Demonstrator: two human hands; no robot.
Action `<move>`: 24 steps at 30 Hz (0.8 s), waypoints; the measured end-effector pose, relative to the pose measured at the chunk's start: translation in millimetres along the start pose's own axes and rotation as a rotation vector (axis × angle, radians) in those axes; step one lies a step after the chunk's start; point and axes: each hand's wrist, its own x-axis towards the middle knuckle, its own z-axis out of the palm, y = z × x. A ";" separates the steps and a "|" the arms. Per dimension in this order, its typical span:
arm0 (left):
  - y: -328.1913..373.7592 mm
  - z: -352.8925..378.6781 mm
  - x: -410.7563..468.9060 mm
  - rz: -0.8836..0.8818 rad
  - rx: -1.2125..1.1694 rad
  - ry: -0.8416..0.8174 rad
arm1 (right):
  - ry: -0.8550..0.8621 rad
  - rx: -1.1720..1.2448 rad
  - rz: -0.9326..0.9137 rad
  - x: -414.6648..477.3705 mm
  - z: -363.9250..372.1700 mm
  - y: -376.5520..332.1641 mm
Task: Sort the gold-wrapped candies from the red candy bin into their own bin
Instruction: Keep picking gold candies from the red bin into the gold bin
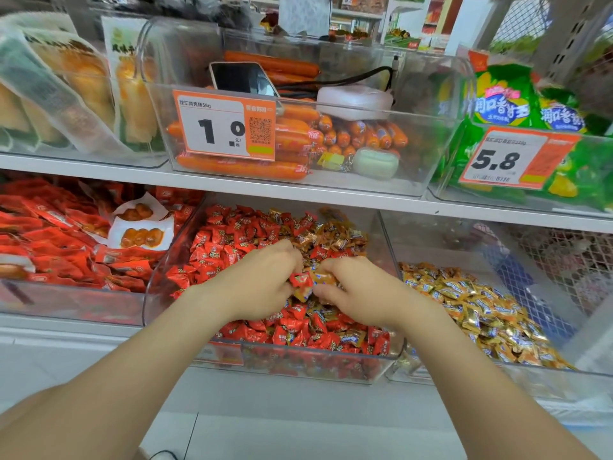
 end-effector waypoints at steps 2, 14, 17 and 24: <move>-2.1 -9.7 -5.7 -0.018 -0.113 0.073 | 0.070 0.091 0.000 -3.9 -5.5 -1.9; -8.5 -25.4 -30.1 -0.173 -0.066 0.233 | 0.074 0.771 0.211 -14.8 -16.5 -9.3; -8.5 -17.0 -26.1 -0.113 0.005 0.239 | 0.160 0.860 0.293 -14.2 -17.3 -15.5; -14.8 4.2 -6.3 0.064 -0.022 0.094 | 0.232 1.041 0.321 -19.0 -19.7 -27.3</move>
